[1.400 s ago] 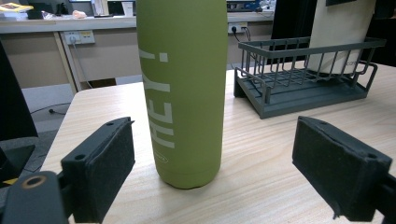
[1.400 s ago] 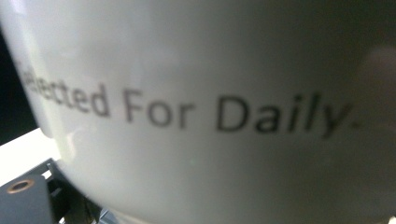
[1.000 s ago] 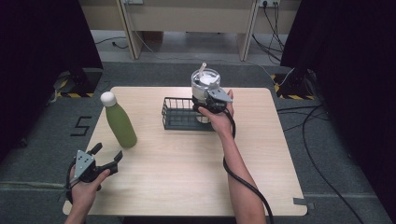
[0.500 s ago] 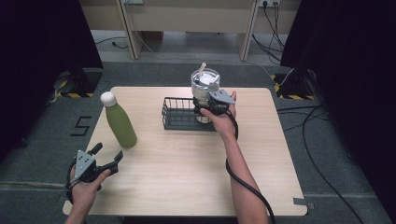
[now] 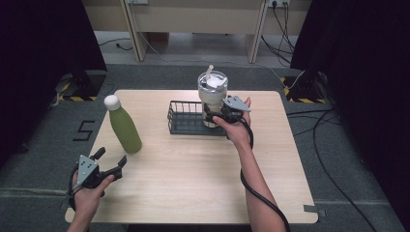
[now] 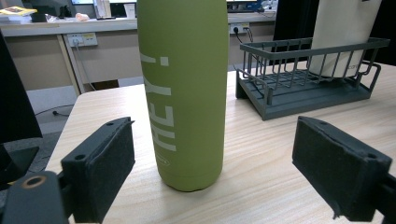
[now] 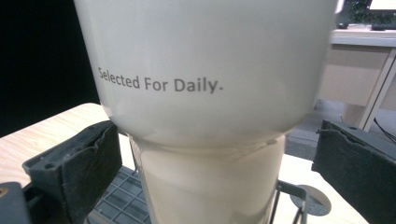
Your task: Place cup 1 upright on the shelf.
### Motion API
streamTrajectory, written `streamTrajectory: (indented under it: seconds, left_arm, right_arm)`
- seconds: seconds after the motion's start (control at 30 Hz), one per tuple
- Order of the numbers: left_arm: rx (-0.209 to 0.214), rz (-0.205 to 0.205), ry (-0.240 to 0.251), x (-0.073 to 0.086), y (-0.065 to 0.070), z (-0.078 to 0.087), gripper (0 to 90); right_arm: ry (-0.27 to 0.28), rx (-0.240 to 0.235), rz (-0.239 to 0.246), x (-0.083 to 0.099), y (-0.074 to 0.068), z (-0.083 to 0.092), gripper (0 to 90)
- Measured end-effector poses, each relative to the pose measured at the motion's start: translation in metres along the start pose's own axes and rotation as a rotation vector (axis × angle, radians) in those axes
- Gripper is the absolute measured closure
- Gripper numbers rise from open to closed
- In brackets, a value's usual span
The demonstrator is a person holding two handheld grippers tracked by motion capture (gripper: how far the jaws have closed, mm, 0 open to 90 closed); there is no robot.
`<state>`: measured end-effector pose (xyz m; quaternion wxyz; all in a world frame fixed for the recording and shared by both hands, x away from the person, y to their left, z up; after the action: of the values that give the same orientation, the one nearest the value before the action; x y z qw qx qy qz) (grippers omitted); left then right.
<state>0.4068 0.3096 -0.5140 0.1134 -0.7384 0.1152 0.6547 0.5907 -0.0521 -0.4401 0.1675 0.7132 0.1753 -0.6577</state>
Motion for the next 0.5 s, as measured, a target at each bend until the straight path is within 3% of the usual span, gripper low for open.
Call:
streamTrajectory:
  seconds: [0.5]
  left_arm:
    - [-0.006, -0.001, 0.000, 0.000, 0.000, -0.004, 12.1]
  right_arm:
    - [0.005, -0.003, -0.007, -0.008, 0.009, 0.021, 2.8]
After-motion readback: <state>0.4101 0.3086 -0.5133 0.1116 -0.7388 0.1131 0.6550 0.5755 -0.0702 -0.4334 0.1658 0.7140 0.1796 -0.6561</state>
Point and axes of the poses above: each handheld gripper's, and its own axes: z roughly backward along the jaws, x roughly out of its underside, y roughly to its right, the point moved 8 cm from there along -z, roughly forward along the jaws, and after that the axes turned 14 degrees about y, right-handed, at the moved point
